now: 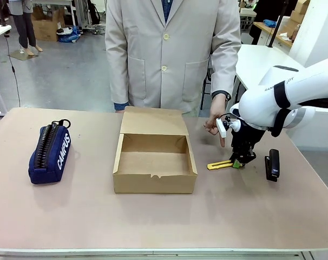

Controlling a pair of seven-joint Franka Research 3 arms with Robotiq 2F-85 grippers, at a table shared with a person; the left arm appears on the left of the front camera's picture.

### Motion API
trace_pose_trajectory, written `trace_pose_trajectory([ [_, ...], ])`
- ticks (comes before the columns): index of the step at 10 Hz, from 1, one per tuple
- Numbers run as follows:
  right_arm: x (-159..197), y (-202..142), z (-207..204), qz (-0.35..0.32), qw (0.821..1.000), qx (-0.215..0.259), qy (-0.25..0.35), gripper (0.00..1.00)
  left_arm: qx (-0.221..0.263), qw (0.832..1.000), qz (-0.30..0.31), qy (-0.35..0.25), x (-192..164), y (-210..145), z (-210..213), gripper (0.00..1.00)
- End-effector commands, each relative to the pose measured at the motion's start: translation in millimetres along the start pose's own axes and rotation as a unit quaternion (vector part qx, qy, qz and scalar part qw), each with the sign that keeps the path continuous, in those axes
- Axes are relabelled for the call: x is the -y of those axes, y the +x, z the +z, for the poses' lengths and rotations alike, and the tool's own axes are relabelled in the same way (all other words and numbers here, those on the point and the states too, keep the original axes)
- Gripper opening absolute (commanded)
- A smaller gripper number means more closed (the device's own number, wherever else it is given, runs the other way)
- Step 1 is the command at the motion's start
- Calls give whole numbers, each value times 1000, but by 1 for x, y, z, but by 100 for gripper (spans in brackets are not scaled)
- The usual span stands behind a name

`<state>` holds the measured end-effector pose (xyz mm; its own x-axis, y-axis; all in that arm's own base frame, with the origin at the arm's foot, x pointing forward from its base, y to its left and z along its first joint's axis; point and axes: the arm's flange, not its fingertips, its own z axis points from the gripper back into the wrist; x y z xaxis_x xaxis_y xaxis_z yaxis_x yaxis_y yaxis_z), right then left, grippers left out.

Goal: Pack the item into the box.
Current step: Pick up the item indicated by the person and place it inside the Mailer Box.

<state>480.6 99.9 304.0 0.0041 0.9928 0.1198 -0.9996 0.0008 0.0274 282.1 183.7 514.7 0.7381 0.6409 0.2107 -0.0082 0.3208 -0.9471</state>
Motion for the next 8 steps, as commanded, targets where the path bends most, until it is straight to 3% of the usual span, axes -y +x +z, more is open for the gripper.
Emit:
trace_pose_trajectory([
  [1, -8, -6, 3, 15, 1000, -11, 12, 0, 5, 1000, -3, -12, 2, 0, -1, 100],
  [3, -30, -4, 28, -37, 998, -38, 23, 0, 5, 1000, -3, -12, 2, 0, -1, 100],
  [4, -61, 1, 60, -70, 996, -40, 23, 0, 5, 1000, -3, -12, 2, 0, -1, 100],
  [6, -119, 12, 110, -135, 991, 6, -8, 0, 5, 1000, -3, -12, 2, 0, -1, 100],
  [8, -155, 21, 130, -195, 979, 21, -48, 0, 5, 1000, -3, -12, 2, 0, -1, 100],
])
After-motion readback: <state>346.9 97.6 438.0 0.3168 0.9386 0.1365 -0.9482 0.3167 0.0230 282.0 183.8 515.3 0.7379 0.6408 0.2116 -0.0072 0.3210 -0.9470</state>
